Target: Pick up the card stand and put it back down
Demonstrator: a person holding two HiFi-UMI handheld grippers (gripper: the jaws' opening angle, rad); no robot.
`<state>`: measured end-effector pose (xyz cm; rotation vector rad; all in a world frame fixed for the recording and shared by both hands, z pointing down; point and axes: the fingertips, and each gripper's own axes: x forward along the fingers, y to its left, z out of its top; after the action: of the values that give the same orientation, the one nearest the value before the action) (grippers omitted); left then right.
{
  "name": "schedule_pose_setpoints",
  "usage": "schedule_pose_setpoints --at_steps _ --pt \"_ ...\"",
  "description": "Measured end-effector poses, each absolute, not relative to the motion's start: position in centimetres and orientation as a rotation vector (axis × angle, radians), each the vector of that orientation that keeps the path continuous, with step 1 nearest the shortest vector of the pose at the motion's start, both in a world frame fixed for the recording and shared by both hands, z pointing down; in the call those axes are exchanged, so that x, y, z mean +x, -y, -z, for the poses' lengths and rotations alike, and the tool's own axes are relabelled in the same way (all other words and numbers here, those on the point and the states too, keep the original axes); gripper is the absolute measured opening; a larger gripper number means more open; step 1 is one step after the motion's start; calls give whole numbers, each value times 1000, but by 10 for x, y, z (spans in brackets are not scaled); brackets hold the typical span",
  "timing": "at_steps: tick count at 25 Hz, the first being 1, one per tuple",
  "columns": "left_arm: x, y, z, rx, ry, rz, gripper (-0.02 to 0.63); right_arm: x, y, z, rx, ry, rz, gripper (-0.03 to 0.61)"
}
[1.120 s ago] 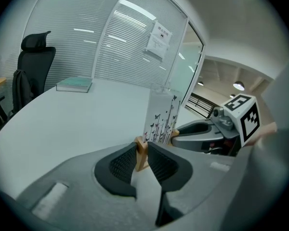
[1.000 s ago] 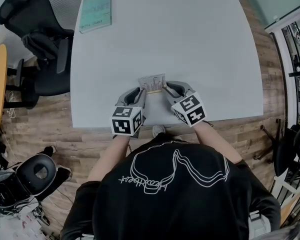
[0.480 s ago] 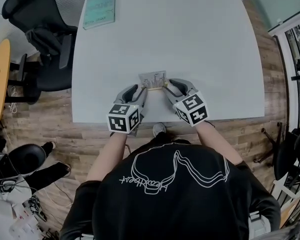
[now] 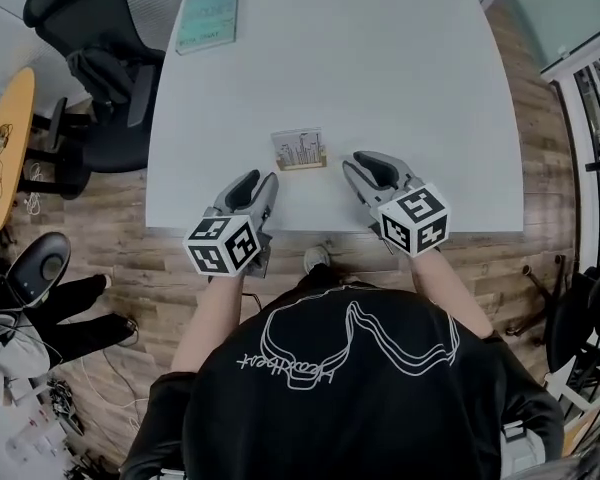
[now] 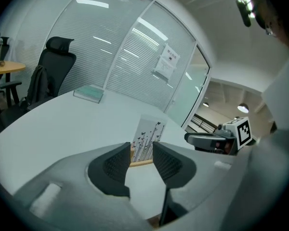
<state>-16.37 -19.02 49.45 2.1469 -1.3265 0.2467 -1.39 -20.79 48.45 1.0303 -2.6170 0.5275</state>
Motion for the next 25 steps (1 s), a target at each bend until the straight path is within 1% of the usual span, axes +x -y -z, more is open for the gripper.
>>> schedule_pose_setpoints --at_steps 4,7,9,13,17,19,25 --pt "-144 165 -451 2188 1303 -154 147 -6 181 -440 975 2723 -541 49" --pt "-115 143 -424 2262 1230 -131 144 -6 158 -410 900 2809 -554 23" --pt "-99 128 -406 2303 1195 -99 125 -3 142 -393 844 2863 -557 11" --pt "-72 100 -371 2369 1153 -29 64 9 117 -364 744 2972 -611 9" --pt "-52 73 -340 2442 1150 33 49 11 85 -342 605 3055 -632 9" --pt "-43 59 -327 2469 1158 45 32 15 72 -332 581 3073 -568 9" --pt "-30 27 -313 2492 1216 46 18 23 36 -310 532 3092 -397 8"
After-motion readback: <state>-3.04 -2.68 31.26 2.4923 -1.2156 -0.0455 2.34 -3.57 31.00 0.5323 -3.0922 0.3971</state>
